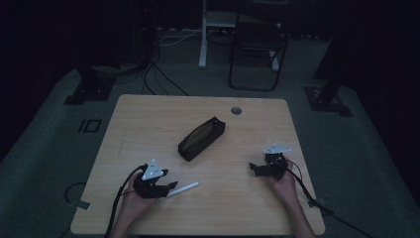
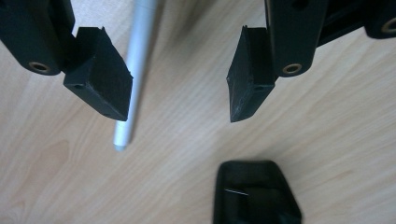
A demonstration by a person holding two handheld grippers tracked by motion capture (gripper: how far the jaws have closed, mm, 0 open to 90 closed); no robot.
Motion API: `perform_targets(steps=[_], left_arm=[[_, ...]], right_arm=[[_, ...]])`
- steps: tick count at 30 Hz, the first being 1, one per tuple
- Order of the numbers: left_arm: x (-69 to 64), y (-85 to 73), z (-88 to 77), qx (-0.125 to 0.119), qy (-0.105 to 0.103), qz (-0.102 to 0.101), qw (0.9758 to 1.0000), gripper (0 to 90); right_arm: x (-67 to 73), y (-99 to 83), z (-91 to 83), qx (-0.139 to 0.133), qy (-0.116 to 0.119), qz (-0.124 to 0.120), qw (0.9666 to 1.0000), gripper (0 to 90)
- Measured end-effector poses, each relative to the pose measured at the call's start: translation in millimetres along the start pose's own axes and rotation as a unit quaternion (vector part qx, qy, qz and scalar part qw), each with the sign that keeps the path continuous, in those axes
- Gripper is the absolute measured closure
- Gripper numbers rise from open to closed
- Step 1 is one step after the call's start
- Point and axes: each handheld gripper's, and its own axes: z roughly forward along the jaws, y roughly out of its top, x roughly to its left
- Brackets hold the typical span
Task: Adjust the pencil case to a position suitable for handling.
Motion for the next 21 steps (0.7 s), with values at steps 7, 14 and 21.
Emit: perform_targets(steps=[7,14,21], left_arm=[[-6.9,-3.6,4.7,0.016,-0.014,0.008,0.9997,43.5],[-9.4,-7.5,11.5,0.036,-0.043,0.007,0.9984,49.0],[-13.8,-11.8,15.0,0.05,-0.041,0.016,0.9978,50.1]], right_arm=[[0.0,0.0,0.0,0.0,0.0,0.0,1.0,12.8],[0.0,0.0,0.0,0.0,0.0,0.0,1.0,12.8],[0.0,0.0,0.0,0.0,0.0,0.0,1.0,12.8]])
